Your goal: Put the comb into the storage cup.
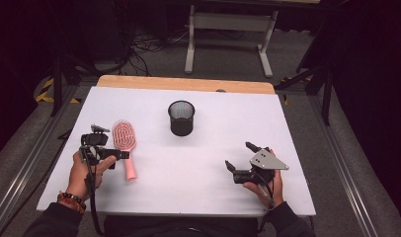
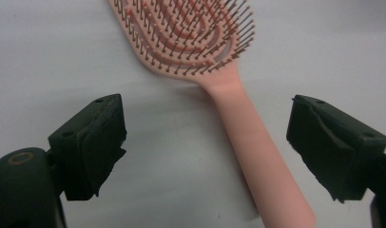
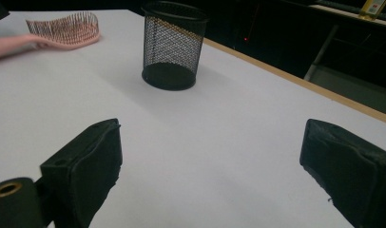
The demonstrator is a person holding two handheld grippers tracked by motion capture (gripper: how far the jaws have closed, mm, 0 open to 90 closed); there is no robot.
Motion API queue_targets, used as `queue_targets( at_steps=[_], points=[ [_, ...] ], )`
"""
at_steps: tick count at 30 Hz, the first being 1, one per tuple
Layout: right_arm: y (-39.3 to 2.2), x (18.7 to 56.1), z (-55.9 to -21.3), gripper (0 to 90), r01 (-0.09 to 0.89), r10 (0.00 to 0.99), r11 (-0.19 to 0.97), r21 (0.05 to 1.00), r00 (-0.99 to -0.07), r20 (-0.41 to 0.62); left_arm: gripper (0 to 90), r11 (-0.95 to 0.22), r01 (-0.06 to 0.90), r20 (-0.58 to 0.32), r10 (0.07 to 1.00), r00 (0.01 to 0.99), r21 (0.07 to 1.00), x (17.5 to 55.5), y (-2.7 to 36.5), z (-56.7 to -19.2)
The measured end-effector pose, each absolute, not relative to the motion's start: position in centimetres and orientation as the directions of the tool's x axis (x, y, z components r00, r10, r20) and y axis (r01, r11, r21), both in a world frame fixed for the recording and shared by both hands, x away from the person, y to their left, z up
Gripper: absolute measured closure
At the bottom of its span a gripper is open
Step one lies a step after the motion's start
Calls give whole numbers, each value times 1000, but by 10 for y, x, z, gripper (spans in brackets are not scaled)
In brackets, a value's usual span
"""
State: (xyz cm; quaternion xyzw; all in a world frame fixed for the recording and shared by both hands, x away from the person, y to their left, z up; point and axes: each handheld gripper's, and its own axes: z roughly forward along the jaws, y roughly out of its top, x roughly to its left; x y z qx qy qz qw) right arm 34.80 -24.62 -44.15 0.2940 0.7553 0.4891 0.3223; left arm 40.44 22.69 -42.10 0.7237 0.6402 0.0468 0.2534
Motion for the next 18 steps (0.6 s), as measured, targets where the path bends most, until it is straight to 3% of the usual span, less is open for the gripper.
queue_targets(
  at_steps=[5, 12, 14, 18],
  points=[
    [-246, 351, -444, 74, 143, 757, 354, 924, -624, -194, 159, 22, 935, -310, 946, 95, 354, 418, 219, -428],
    [-244, 351, -445, 77, 135, 739, 377, 917, -640, -210, 193, 32, 947, -267, 962, 58, 321, 426, 199, -430],
    [-243, 352, -445, 83, 135, 732, 388, 912, -646, -216, 240, 42, 955, -277, 960, 43, 293, 429, 194, -438],
    [-242, 352, -447, 89, 136, 721, 402, 906, -656, -222, 240, 43, 949, -235, 971, 33, 311, 431, 186, -439]
  ],
)
